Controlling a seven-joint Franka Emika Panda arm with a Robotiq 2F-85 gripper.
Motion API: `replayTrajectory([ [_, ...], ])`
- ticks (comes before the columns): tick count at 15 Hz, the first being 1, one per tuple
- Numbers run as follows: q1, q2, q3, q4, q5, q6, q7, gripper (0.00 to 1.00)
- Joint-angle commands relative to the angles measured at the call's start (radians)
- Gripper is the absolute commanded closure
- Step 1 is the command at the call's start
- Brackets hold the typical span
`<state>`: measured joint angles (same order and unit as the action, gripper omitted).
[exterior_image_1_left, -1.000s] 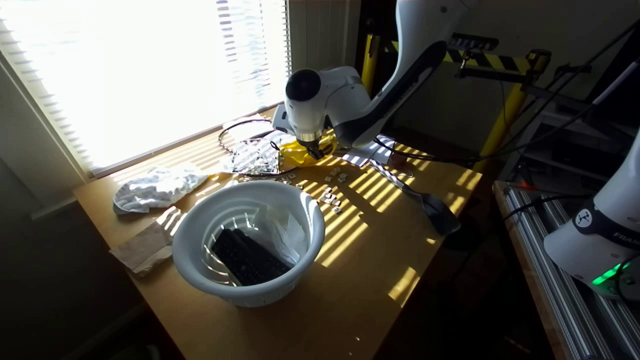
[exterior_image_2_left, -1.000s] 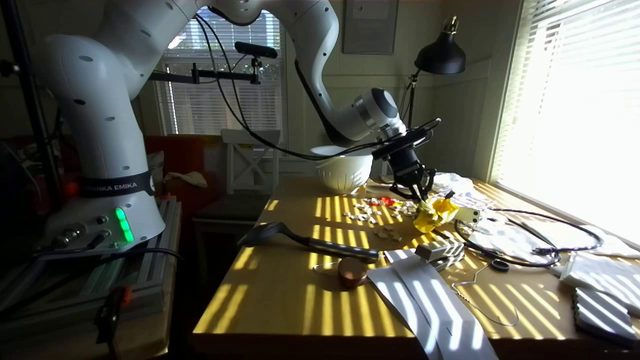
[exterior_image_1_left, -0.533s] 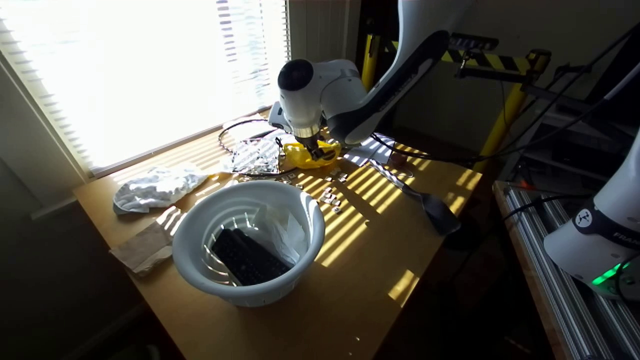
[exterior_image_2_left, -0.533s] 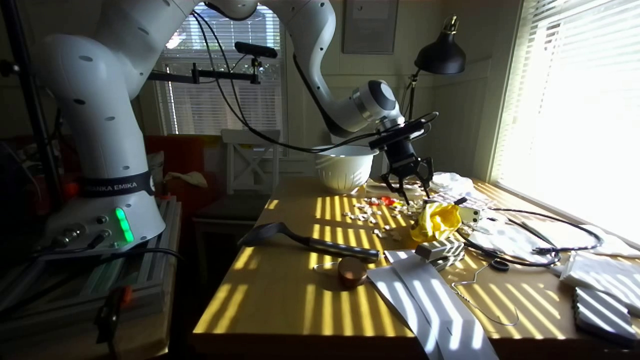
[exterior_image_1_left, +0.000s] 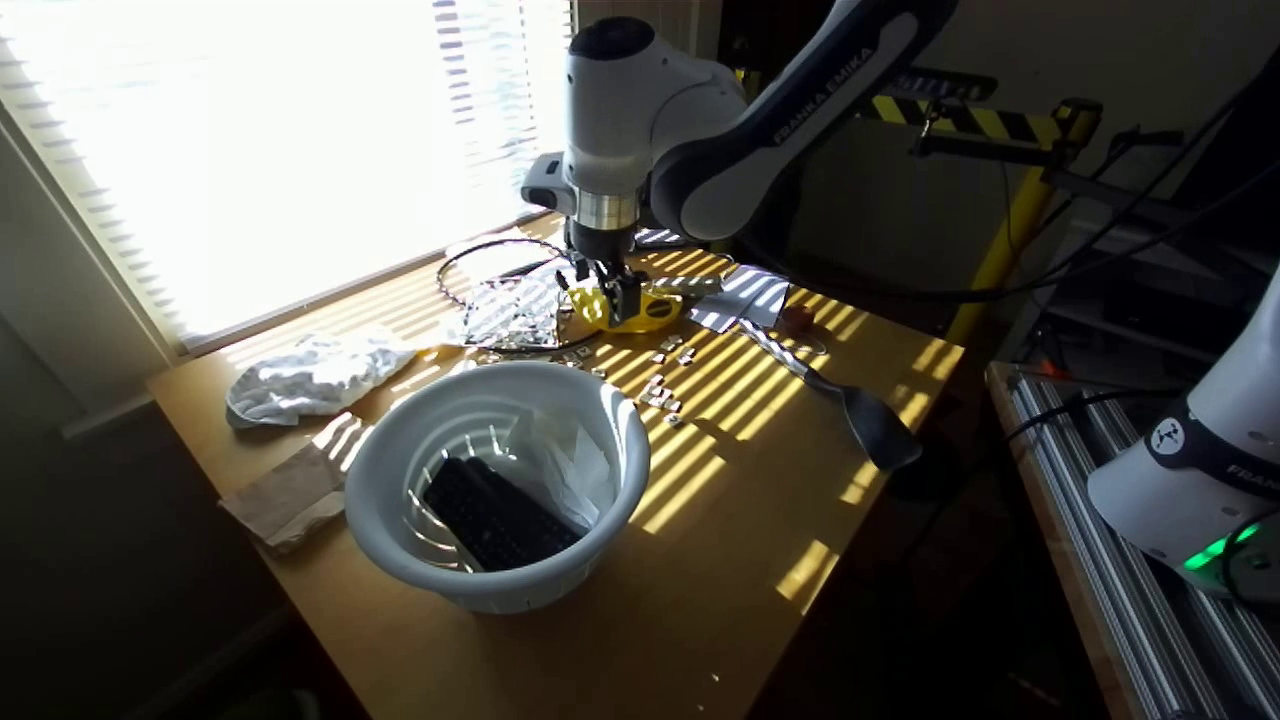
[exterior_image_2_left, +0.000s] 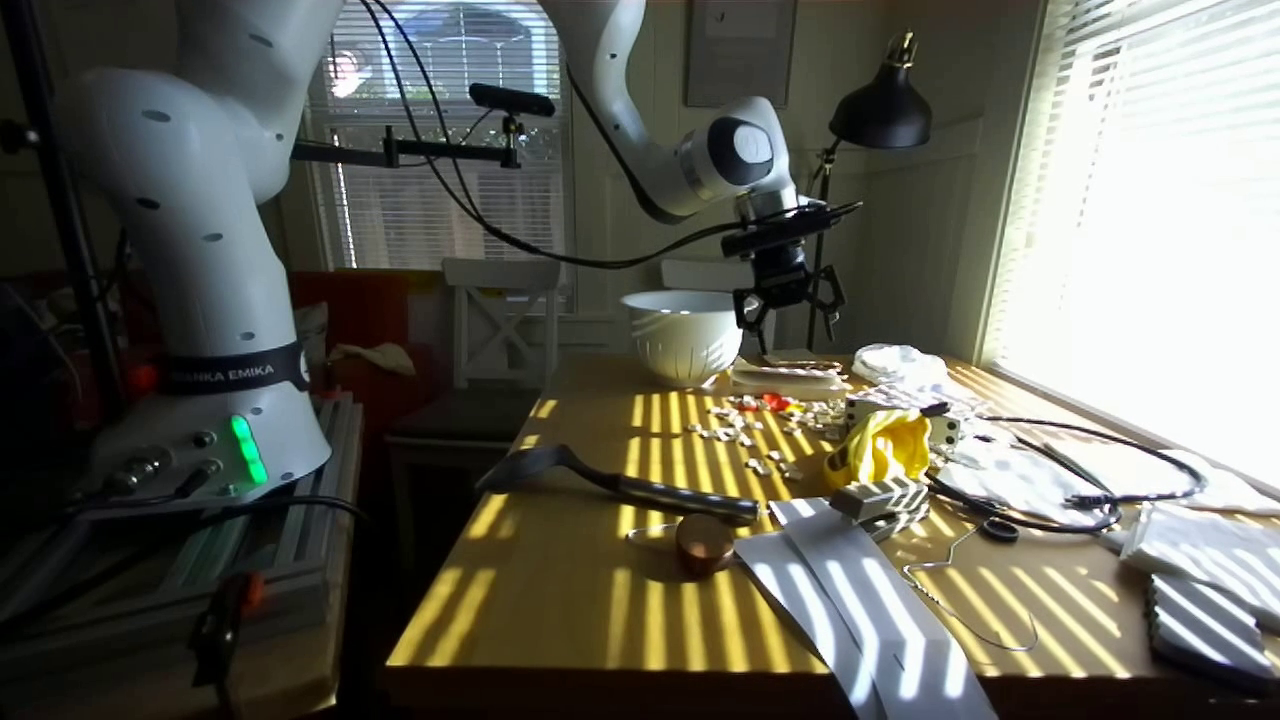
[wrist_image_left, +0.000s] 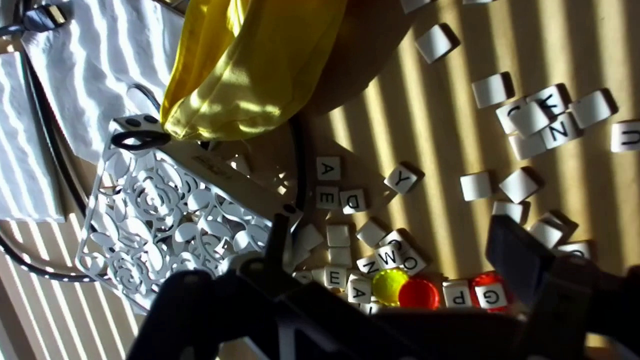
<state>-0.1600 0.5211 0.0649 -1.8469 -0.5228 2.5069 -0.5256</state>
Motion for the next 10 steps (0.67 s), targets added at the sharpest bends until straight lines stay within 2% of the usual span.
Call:
replayTrajectory([
  [1,-0.020,-0.014,-0.003,-0.012,0.189,-0.048,-0.005,0.00],
  [3,-0.017,-0.021,-0.023,-0.010,0.255,-0.083,0.038,0.00],
  [5,-0.017,-0.032,-0.038,-0.021,0.309,-0.068,0.092,0.00],
  [6,0.000,-0.004,-0.049,0.001,0.262,-0.061,0.046,0.00],
  [9,-0.004,-0.010,-0.054,0.001,0.290,-0.061,0.075,0.00],
  [10,0.003,0.020,-0.065,0.040,0.332,-0.074,0.171,0.00],
])
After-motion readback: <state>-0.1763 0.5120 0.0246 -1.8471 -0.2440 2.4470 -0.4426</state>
